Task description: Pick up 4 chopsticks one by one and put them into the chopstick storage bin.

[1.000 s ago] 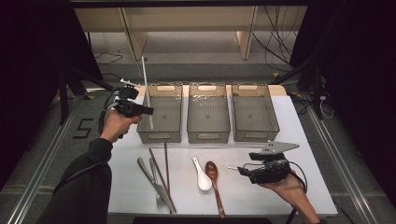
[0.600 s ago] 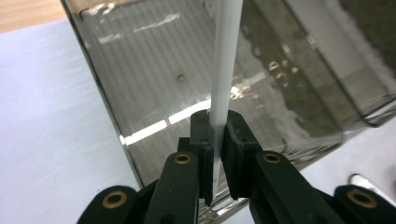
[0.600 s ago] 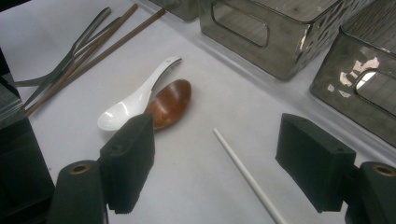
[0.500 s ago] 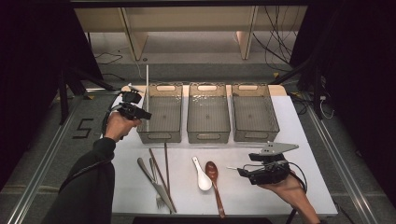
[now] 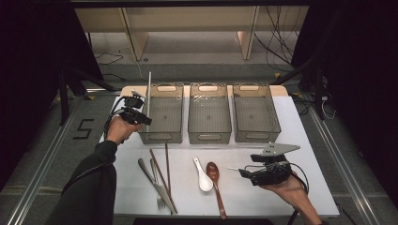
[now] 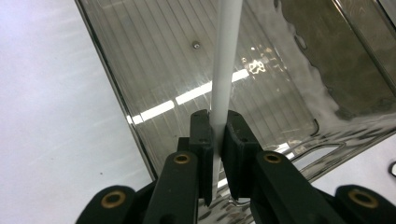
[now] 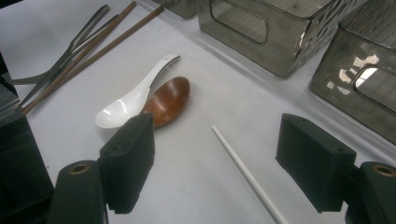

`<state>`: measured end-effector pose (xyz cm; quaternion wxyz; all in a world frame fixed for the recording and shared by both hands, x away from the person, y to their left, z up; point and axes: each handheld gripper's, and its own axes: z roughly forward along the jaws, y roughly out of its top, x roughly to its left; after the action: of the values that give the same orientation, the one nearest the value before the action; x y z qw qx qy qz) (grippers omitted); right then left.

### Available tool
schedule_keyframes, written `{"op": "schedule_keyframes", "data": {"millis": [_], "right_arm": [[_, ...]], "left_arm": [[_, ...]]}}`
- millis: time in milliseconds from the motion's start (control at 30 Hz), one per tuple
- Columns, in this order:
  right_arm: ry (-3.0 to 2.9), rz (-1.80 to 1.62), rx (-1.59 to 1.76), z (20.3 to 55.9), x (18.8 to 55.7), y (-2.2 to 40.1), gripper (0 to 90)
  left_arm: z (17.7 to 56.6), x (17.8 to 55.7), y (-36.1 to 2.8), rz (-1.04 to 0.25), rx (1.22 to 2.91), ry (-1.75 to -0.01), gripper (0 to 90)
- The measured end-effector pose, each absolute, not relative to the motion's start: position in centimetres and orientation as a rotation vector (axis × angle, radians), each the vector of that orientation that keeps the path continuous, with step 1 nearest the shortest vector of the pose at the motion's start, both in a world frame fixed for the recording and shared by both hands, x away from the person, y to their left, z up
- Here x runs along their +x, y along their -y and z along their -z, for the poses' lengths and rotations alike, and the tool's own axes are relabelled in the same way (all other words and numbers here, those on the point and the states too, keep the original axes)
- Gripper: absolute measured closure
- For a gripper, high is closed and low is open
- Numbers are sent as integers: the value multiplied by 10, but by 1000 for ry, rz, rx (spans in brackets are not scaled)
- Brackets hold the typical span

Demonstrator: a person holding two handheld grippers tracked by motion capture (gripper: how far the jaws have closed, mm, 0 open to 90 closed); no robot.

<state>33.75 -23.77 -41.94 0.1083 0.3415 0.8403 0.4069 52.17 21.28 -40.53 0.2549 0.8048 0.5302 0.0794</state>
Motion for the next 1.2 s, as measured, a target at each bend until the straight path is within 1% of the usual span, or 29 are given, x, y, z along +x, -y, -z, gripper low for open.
{"op": "schedule_keyframes", "data": {"millis": [200, 267, 333, 400, 533, 800, 1033, 1200], "right_arm": [[-2472, -1194, 1013, 420, 337, 239, 287], [-2471, -1195, 1014, 419, 337, 239, 287], [-2470, -1197, 1014, 419, 337, 239, 287], [-2468, -1198, 1013, 419, 337, 240, 287], [-2465, -1197, 1015, 418, 337, 241, 287], [-2453, -1181, 1016, 417, 338, 244, 287], [-2463, -1117, 1018, 411, 342, 251, 287], [-2502, -1013, 1013, 407, 349, 260, 289]], "left_arm": [[408, 521, -212, -211, 2172, -1449, 816], [409, 521, -212, -200, 2161, -1449, 796], [408, 521, -213, -203, 2134, -1456, 702], [405, 520, -214, -208, 2121, -1458, 687], [396, 516, -213, -227, 2085, -1451, 533], [379, 496, -212, -200, 2004, -1384, 333], [375, 460, -209, -191, 1935, -1267, 233], [380, 430, -208, -186, 1902, -1192, 212]]}}
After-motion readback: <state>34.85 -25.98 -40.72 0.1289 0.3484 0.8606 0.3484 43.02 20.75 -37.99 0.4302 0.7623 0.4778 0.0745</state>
